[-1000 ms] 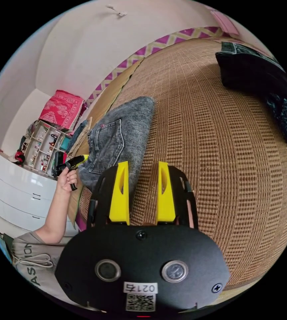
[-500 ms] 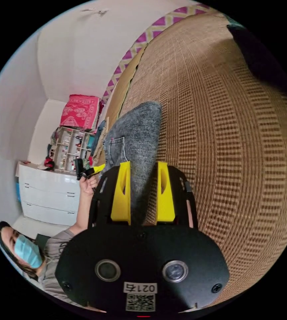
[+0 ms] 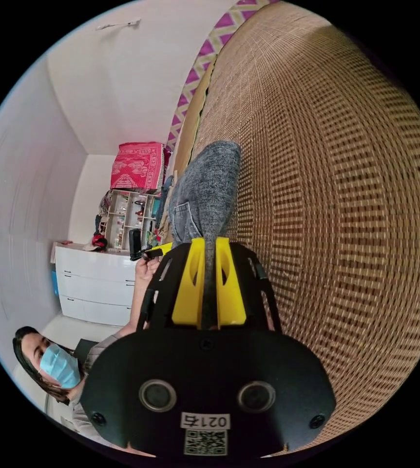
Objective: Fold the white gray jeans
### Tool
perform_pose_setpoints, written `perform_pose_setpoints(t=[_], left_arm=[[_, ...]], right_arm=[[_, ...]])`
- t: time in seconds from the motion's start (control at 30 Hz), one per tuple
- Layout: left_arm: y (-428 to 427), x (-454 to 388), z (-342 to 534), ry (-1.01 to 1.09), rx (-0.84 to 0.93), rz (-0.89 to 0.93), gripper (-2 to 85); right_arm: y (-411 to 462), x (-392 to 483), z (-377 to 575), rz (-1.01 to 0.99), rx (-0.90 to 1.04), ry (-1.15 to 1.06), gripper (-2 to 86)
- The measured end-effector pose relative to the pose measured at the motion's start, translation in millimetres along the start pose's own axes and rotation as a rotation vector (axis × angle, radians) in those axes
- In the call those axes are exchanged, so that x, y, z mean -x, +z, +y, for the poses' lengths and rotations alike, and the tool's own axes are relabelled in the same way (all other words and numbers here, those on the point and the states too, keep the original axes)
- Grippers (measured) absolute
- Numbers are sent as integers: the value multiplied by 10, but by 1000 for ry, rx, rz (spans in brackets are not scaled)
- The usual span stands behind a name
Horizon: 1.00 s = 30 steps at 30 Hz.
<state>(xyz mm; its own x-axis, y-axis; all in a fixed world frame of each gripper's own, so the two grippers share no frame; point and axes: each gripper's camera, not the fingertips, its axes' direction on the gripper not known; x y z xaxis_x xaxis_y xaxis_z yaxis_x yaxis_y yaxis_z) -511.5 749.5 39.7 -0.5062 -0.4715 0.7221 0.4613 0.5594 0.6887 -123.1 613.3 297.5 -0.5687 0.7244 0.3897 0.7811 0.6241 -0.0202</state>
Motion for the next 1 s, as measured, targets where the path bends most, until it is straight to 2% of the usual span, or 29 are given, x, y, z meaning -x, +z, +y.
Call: perform_pose_setpoints(t=[0.1, 0.2, 0.33, 0.47, 0.7, 0.8, 1.0], left_arm=[[-108, -44, 40, 1, -43, 62, 106], [-190, -319, 130, 68, -105, 207, 78], [406, -613, -60, 49, -10, 127, 111], [999, -688, -323, 28, 26, 212, 136], [1121, -702, -544, 69, 81, 265, 131], [1261, -723, -596, 67, 130, 304, 96], [935, -1142, -537, 78, 14, 340, 51]], right_arm=[[-244, 155, 125, -99, 0, -68, 19], [-647, 289, 357, -46, -23, -144, 16], [-1036, -118, 610, -21, -50, -52, 16], [-1130, -599, 828, -97, -82, 36, 17], [-1101, -783, 886, -142, -106, 50, 19], [-1079, -850, 887, -162, -109, 58, 18], [-1235, -546, 877, -159, -134, -6, 14]])
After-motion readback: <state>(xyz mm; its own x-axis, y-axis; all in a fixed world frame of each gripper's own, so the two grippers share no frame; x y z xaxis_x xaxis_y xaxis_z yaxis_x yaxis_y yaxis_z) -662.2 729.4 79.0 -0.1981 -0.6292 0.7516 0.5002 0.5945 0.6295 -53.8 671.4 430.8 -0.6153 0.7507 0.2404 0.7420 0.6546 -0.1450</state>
